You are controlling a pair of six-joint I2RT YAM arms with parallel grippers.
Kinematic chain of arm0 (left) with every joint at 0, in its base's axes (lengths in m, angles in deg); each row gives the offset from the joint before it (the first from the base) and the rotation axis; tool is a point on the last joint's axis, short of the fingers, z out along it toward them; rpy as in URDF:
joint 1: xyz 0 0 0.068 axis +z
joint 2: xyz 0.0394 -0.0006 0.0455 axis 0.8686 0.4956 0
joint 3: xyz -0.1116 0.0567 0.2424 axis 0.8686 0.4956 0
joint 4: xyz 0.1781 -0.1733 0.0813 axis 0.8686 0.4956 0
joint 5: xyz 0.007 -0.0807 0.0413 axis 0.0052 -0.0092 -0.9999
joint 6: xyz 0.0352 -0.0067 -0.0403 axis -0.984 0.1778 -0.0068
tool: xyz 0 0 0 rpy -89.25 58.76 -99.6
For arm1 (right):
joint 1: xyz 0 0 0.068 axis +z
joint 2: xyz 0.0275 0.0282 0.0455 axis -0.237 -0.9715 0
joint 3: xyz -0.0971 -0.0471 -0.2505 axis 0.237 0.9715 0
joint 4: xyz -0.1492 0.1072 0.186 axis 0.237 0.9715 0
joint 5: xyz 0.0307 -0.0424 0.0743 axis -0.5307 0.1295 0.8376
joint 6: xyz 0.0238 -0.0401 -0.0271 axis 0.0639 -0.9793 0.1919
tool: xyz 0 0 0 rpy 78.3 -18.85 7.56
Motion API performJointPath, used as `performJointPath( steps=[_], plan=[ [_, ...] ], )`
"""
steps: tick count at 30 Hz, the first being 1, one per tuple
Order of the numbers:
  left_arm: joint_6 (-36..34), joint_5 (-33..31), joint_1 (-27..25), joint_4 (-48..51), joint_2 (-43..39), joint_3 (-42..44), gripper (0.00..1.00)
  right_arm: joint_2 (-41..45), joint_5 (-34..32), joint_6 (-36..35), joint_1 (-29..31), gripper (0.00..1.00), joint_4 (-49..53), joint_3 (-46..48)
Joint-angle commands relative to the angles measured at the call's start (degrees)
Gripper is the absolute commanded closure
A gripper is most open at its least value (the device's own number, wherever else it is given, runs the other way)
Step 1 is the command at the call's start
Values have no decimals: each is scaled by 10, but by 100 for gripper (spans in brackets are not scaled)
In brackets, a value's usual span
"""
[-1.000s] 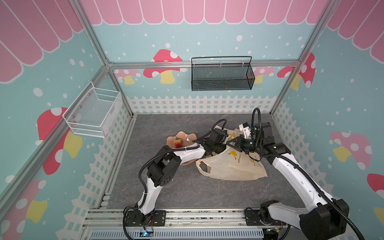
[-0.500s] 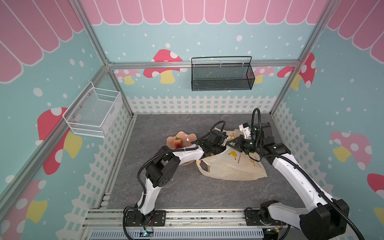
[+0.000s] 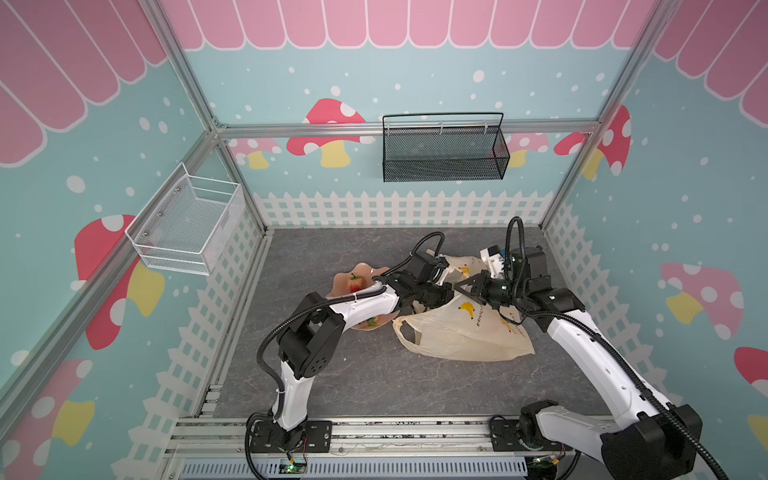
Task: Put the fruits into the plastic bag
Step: 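Open the left gripper to release the banana beside the other fruit, then lift the open left gripper out of the bag and over the pink bowl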
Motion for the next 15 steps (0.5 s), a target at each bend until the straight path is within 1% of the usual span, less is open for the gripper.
performJointPath(
  steps=[1, 8, 15],
  plan=[
    [-37, -8, 11, 57, -24, -5, 17, 12, -8, 6, 5, 100, 0, 6],
    [-132, -24, 14, 186, -29, -44, 17, 10, -13, 7, 5, 100, 0, 2],
    [-192, -41, 21, 254, -58, -31, 17, 7, -18, 7, 5, 100, -2, -1]
  ],
)
